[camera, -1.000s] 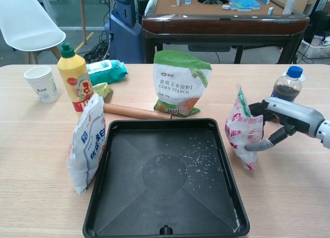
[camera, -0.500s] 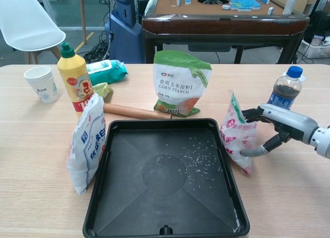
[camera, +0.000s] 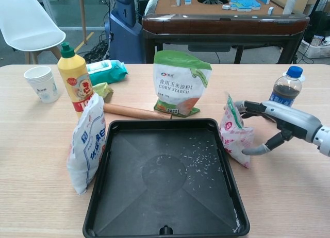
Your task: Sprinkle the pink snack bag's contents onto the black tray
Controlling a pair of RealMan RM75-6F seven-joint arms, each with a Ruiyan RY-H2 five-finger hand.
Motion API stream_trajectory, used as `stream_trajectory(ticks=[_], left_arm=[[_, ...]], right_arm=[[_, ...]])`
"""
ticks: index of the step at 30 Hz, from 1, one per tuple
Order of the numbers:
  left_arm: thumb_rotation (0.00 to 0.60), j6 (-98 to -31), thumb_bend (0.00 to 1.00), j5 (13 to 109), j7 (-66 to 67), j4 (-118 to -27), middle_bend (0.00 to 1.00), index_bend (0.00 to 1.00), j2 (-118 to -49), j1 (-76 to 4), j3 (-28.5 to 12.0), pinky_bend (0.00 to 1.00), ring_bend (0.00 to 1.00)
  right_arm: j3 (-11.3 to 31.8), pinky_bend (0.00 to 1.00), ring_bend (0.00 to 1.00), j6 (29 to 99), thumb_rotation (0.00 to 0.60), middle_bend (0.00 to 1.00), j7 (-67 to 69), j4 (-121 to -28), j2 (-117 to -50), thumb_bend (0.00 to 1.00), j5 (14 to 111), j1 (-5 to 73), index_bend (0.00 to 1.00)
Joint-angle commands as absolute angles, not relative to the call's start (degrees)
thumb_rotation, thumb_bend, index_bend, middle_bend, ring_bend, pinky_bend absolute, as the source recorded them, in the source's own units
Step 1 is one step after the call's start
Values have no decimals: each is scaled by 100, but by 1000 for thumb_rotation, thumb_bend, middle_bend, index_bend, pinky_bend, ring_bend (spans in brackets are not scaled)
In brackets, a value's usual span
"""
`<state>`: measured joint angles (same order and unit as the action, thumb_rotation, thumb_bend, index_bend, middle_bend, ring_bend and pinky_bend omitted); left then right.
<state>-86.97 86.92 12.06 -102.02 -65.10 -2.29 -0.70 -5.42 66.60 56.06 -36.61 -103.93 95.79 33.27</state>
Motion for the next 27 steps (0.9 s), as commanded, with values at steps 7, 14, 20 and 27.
stream_trajectory(ticks=[7,14,20,27], left_arm=[[600,-8692,227,8692,1220,-10241,95,79,-6463,-247,-91,174,120],[600,-8655,227,8673,1167,-10196,95,79,-6447,-305,-148,174,120],[600,-8726,227,8654,1102,-10027,95,79,-6511,-319,-224,174,120],[600,-8759,227,8681,970,-9866,95,79,-6540,-338,-255,174,121]], right_arm=[[-416,74,80,7272,600,128,5297,-4049,-10008,0,9580,3194,9],[-181,82,96,7959,600,190,3923,-5495,-9053,39,9436,2870,29],[-78,217,182,8385,600,270,2207,-7297,-8001,192,9138,2358,134],[-118,266,214,8833,600,297,644,-8721,-7048,204,8697,1636,202]])
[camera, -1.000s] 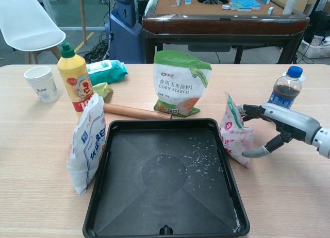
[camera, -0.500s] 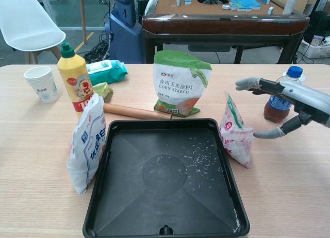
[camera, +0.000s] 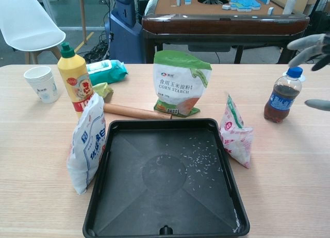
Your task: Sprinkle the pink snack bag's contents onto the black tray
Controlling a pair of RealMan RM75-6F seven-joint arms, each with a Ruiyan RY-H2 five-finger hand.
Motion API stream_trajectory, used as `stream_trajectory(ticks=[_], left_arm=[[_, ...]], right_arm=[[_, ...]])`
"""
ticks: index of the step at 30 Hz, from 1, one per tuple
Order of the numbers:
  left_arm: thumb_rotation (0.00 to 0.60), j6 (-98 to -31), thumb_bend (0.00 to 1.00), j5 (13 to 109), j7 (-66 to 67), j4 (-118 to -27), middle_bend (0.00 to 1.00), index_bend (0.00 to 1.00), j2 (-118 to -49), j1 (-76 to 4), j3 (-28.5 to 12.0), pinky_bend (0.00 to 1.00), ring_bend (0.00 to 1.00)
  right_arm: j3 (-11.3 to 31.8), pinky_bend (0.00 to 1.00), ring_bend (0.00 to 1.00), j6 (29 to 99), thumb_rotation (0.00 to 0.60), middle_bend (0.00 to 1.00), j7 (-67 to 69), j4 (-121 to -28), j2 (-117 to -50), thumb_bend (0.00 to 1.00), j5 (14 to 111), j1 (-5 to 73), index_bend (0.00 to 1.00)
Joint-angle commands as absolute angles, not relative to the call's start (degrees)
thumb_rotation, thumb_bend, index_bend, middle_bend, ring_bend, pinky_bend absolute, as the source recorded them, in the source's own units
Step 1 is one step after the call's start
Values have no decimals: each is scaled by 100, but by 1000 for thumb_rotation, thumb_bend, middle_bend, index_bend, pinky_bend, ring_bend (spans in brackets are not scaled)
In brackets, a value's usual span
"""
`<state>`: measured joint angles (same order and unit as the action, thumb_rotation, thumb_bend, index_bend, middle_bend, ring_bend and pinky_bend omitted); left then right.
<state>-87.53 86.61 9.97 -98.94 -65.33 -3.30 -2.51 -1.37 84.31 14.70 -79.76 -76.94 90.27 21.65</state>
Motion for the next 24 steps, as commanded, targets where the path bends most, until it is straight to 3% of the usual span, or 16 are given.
stream_trajectory(ticks=[1,12,24], left_arm=[[600,-8764,227,8693,957,-9853,95,79,-6547,-341,-254,174,121],[600,-8772,227,8797,789,-9740,95,79,-6579,-370,-229,173,120],[600,-8714,227,8734,716,-9641,95,79,-6675,-394,-227,173,120]], right_arm=[[-124,266,215,8915,600,297,514,-8807,-6984,204,8668,1546,203],[-118,266,215,9391,600,297,120,-9132,-6754,205,8423,799,203],[-88,223,211,8695,600,297,38,-9334,-6352,204,8494,886,203]])
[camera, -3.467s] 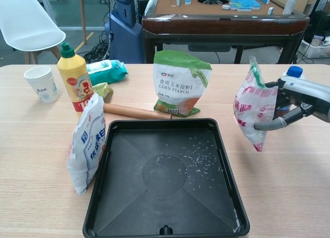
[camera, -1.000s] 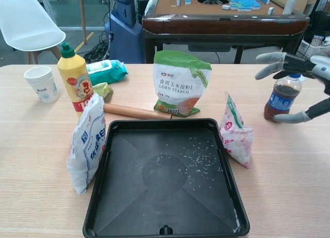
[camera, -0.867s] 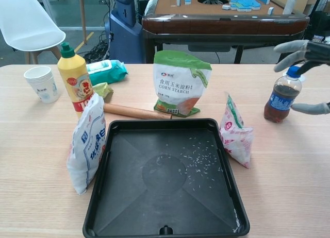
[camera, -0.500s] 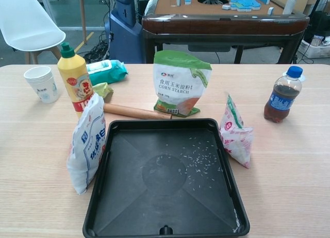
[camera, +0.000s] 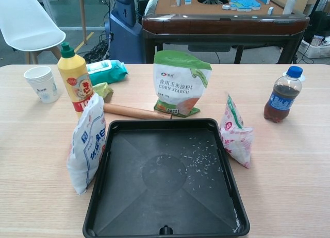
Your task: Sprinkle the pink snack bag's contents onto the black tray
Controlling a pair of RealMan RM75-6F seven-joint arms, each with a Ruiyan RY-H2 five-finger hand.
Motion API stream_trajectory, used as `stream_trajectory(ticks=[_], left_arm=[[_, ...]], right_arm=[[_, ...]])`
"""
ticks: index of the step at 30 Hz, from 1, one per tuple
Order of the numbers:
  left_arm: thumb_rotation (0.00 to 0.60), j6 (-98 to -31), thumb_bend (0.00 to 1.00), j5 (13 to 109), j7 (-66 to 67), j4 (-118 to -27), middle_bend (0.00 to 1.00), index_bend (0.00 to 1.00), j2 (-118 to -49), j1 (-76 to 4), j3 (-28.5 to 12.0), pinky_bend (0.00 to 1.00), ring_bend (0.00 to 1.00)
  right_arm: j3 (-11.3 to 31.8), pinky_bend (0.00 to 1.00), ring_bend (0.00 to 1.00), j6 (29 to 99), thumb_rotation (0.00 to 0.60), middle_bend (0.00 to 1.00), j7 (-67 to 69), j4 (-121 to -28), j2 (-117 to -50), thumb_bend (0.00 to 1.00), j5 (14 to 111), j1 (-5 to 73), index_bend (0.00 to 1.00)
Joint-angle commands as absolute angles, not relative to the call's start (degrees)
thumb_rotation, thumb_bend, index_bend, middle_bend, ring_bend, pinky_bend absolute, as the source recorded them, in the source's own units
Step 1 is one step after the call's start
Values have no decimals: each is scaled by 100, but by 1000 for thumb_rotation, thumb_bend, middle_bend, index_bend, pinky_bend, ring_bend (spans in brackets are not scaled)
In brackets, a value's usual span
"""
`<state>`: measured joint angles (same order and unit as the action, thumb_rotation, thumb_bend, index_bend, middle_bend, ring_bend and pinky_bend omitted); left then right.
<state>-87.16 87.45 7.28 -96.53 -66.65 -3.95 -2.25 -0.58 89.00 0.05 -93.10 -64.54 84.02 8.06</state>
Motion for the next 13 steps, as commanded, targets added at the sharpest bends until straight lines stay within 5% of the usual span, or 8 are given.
stream_trajectory(ticks=[1,13], left_arm=[[600,-8713,227,8722,703,-9625,95,79,-6685,-391,-227,173,120],[600,-8749,227,8670,627,-9556,95,79,-6696,-350,-220,173,121]], right_arm=[[-131,213,204,8550,600,297,103,-9323,-6309,204,8576,939,203],[-37,184,185,8363,600,297,-3,-9374,-6320,205,8764,996,203]])
